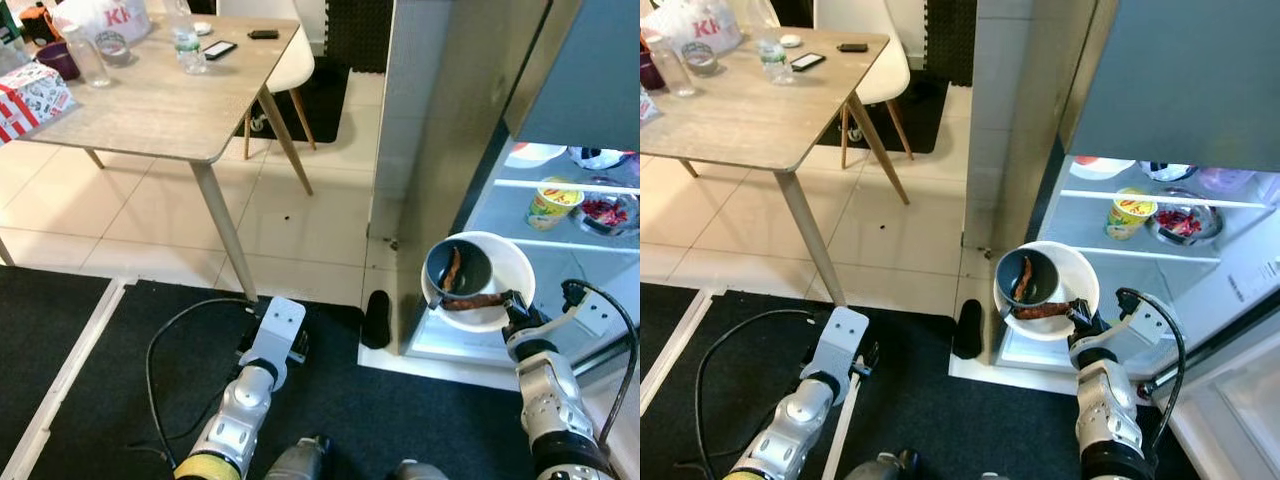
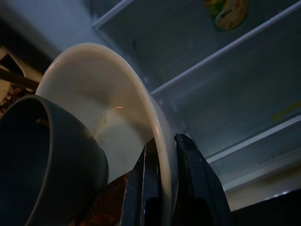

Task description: Restocking fridge

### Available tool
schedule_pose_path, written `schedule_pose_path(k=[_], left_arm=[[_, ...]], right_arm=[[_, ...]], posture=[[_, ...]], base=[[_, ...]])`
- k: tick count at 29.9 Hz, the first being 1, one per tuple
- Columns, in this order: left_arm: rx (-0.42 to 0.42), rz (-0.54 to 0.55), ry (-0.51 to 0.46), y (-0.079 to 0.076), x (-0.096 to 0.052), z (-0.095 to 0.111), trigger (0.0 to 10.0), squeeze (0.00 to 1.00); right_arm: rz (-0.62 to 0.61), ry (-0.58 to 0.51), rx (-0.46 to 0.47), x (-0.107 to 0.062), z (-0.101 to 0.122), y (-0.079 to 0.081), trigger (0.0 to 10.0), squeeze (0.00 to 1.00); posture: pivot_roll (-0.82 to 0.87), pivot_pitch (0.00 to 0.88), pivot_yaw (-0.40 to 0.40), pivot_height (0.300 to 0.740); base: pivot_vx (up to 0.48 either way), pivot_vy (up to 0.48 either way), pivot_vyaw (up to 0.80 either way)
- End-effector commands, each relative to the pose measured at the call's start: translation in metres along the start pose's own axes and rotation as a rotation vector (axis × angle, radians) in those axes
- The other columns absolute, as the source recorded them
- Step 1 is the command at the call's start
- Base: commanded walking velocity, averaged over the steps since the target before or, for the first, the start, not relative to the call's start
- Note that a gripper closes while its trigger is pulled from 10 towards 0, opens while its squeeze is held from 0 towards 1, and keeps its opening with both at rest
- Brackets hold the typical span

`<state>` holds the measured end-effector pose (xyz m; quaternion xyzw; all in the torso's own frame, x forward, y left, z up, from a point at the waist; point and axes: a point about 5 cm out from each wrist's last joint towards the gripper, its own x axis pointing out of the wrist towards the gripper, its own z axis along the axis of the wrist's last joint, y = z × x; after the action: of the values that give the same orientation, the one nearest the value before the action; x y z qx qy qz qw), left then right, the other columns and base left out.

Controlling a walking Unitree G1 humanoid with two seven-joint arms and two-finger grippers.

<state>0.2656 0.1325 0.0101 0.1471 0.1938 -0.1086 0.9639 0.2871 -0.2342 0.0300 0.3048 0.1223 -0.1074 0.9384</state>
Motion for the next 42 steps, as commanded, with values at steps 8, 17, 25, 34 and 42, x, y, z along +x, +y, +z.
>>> schedule_pose_path(k=[8, 17, 25, 34, 42], left_arm=[[0.005, 0.000, 0.022, -0.0025, 0.0012, -0.0028, 10.0, 0.00], [0.015, -0.015, 0.017, -0.0055, 0.0007, -0.0029, 10.0, 0.00], [0.020, -0.033, 0.016, -0.0078, -0.0009, -0.0044, 10.0, 0.00], [0.002, -0.061, 0.013, -0.0102, -0.0053, -0.0077, 10.0, 0.00], [-0.023, -0.052, 0.006, -0.0067, -0.0056, -0.0069, 10.0, 0.00]], right_arm=[[0.001, -0.007, -0.005, -0.0002, 0.0010, -0.0005, 10.0, 0.00], [0.001, -0.007, -0.005, -0.0002, 0.0014, -0.0010, 10.0, 0.00], [-0.001, -0.006, -0.003, 0.0000, 0.0015, -0.0011, 10.0, 0.00], [0.000, -0.005, 0.000, -0.0001, 0.0013, -0.0012, 10.0, 0.00], [0.001, -0.004, -0.003, -0.0001, 0.0011, -0.0010, 10.0, 0.00]], posture=[[-0.05, 0.124, -0.005, 0.740], [-0.05, 0.125, -0.006, 0.740], [-0.05, 0.126, -0.006, 0.740], [-0.05, 0.127, -0.006, 0.740], [-0.05, 0.127, -0.006, 0.740]], base=[[0.291, -0.376, 0.00], [0.114, -0.423, 0.00], [0.000, -0.480, 0.00], [0.000, -0.388, 0.00], [0.000, 0.000, 0.00]])
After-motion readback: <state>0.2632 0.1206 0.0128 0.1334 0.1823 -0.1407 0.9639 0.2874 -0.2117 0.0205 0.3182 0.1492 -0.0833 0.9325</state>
